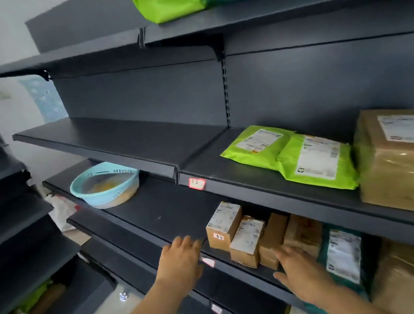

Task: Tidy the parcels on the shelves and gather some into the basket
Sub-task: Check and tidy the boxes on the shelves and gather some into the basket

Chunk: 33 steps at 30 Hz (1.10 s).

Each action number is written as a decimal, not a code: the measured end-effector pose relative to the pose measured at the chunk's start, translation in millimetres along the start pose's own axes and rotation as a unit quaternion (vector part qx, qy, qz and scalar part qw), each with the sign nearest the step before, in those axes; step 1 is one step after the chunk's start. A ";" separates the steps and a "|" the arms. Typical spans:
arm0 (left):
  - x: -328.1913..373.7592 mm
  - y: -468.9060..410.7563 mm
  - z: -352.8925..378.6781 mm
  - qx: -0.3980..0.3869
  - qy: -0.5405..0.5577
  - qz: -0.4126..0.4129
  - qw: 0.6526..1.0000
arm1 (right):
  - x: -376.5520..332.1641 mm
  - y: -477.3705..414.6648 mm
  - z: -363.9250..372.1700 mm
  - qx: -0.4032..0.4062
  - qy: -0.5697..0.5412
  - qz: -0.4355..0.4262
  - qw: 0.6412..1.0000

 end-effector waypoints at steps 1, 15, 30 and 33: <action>-6.5 -15.1 8.0 -0.008 0.007 0.014 1.000 | -5.9 -11.5 6.1 0.009 0.003 0.019 1.000; 27.4 -141.8 98.7 -0.041 0.186 0.106 0.976 | -15.7 -101.0 82.0 0.107 0.129 0.136 0.976; 47.6 -168.7 131.2 -0.029 0.260 0.018 0.965 | 3.5 -101.4 129.2 0.158 0.186 0.137 0.960; 35.5 -163.2 134.9 -0.014 0.256 0.015 0.966 | 4.7 -97.6 129.2 0.160 0.194 0.143 0.957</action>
Point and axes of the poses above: each hand's wrist, its own y-axis away from the middle knuckle, its own z-axis out of the palm, x = y × z, the point moved 1 cm from there along -y, towards the middle knuckle, and after that the axes turned 11 degrees about -z, right-handed, at the moved point
